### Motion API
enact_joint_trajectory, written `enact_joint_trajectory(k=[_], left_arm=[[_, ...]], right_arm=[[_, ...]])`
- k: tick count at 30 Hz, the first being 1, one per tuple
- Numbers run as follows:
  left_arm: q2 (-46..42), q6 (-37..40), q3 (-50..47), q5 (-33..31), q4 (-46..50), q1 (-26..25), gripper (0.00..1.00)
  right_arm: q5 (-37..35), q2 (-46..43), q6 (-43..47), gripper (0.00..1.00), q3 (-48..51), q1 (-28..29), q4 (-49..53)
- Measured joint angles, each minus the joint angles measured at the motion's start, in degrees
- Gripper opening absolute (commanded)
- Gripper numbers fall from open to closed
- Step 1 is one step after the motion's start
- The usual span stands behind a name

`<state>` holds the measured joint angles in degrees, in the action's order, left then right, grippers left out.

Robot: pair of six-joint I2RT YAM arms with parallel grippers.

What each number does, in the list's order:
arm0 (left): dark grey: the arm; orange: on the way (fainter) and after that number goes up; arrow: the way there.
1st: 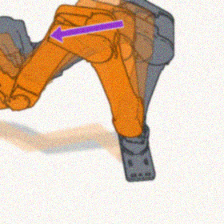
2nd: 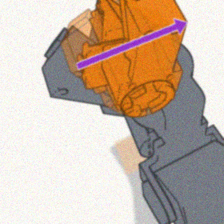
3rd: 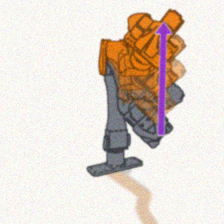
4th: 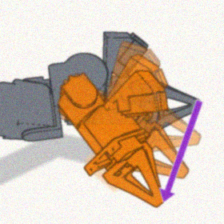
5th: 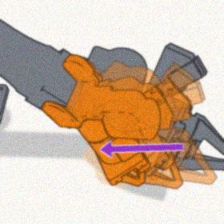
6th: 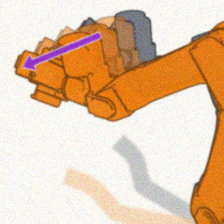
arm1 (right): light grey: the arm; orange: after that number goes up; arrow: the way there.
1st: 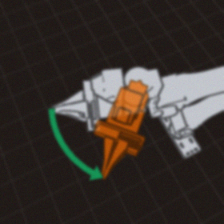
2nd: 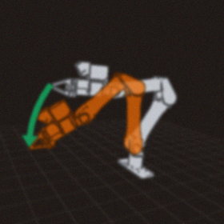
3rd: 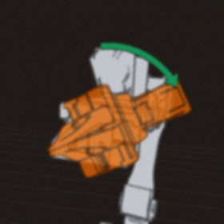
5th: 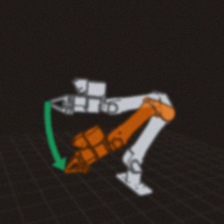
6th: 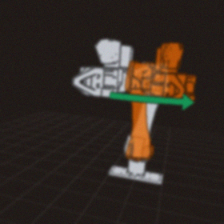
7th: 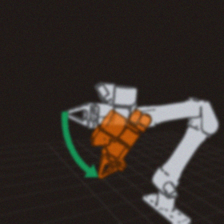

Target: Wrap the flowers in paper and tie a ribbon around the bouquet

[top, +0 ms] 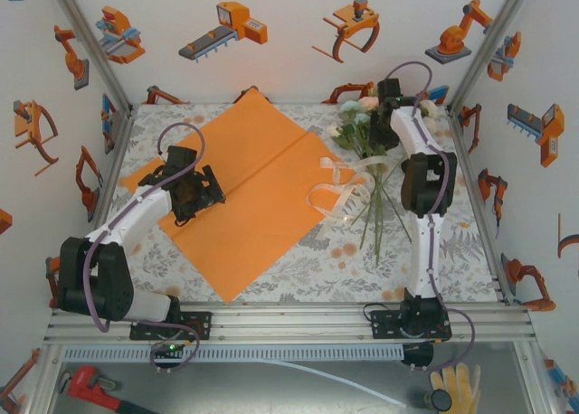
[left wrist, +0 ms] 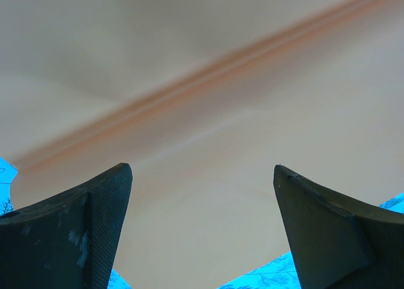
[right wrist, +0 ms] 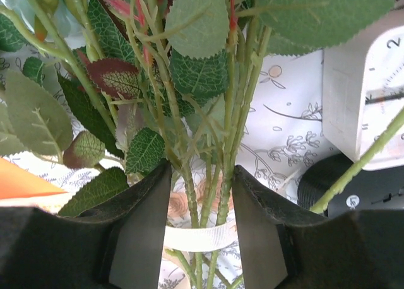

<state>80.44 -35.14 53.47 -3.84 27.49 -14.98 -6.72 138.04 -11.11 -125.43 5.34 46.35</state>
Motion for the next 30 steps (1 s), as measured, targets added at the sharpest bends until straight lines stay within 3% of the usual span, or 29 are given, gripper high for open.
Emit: enact_joint_trajectory(k=[6,11,15,19,26,30], left_arm=[[0.0,-0.02,0.0,0.0,0.0,0.0,0.85],[0.0,-0.02,0.0,0.0,0.0,0.0,0.85],[0.0,0.0,0.0,0.0,0.02,0.0,0.85],[0.0,0.0,0.13,0.0,0.07,0.0,0.85],[0.0,-0.02,0.17,0.0,0.22,-0.04,0.85],[-0.11,-0.02,0.2,0.02,0.37,-0.11,0.85]], right_arm=[[0.02,2.03,0.68,0.14,-1.11,0.0,0.15],[0.02,1.75,0.94,0.01,-2.29,0.0,0.33],[0.07,-1.25,2.19,0.0,0.76,0.0,-1.99],[0.22,-9.88,3.41,0.0,8.72,0.0,-8.35],[1.11,-26.95,4.79,0.0,22.53,0.07,-27.15],[1.33,-29.86,5.86,0.0,25.44,0.11,-35.39]])
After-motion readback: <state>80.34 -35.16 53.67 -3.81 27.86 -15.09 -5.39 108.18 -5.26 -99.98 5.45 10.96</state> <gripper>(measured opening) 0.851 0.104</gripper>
